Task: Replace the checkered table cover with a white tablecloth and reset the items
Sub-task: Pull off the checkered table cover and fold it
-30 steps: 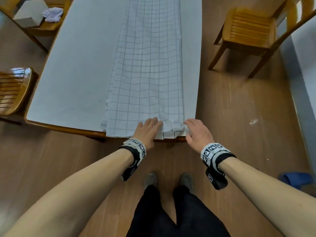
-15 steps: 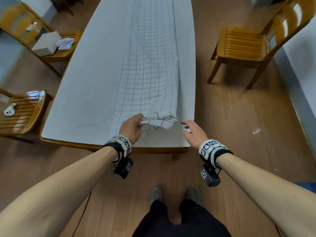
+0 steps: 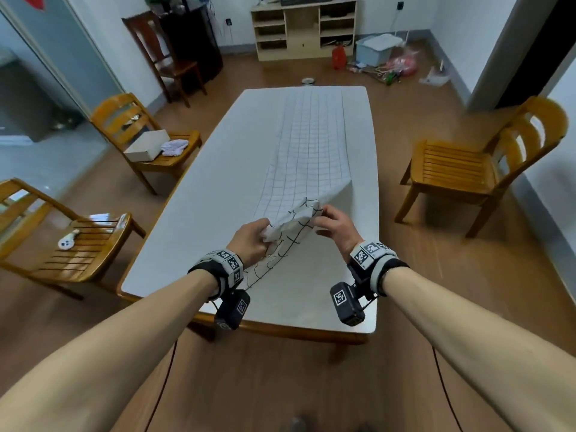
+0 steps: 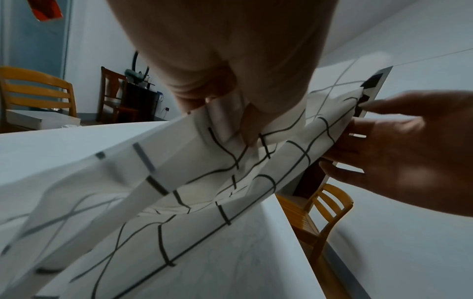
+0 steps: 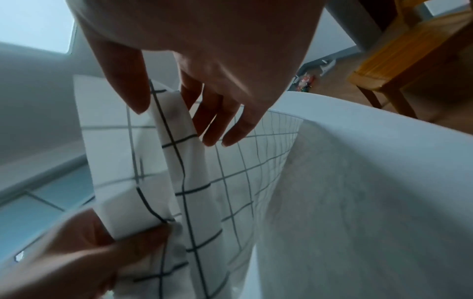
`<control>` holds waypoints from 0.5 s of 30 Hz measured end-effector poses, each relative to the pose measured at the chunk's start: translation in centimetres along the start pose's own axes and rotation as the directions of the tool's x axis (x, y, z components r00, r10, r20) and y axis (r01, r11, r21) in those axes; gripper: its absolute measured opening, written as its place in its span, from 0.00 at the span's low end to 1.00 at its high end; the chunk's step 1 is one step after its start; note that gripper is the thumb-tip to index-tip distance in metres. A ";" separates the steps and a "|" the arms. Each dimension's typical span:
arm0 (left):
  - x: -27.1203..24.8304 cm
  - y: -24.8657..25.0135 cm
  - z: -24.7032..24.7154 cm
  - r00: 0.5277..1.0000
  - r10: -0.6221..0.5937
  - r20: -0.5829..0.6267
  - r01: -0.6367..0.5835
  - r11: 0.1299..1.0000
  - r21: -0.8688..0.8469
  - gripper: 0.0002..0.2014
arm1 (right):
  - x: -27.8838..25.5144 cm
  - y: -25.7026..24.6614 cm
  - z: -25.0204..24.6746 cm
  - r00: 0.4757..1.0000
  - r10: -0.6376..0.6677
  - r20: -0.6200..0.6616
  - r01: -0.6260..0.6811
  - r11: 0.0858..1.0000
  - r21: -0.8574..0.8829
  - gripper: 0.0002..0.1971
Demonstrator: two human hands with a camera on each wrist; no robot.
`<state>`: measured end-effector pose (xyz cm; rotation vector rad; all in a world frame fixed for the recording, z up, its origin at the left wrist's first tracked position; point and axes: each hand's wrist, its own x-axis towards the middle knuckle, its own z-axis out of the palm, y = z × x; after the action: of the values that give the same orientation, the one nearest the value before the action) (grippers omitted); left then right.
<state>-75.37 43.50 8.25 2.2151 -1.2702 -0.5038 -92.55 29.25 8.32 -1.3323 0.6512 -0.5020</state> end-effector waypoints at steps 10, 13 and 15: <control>1.0 -1.2 0.0 0.978 -0.023 0.208 0.007 0.997 0.080 0.10 | -1.3 0.0 -0.5 0.988 -0.012 -0.152 0.001 0.997 -0.074 0.15; 0.7 0.2 1.2 0.933 0.057 0.356 -0.028 0.996 -0.085 0.15 | -2.2 1.1 -1.7 0.985 -0.059 -0.160 0.023 0.976 -0.217 0.12; 0.7 1.7 2.2 0.914 0.090 0.397 -0.031 0.988 -0.152 0.18 | -3.1 1.2 -2.3 0.986 -0.088 -0.142 0.044 0.957 -0.286 0.10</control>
<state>-77.34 41.61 7.52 2.0068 -1.4482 -1.0362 -96.42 29.93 7.32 -1.5995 0.8305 -0.5863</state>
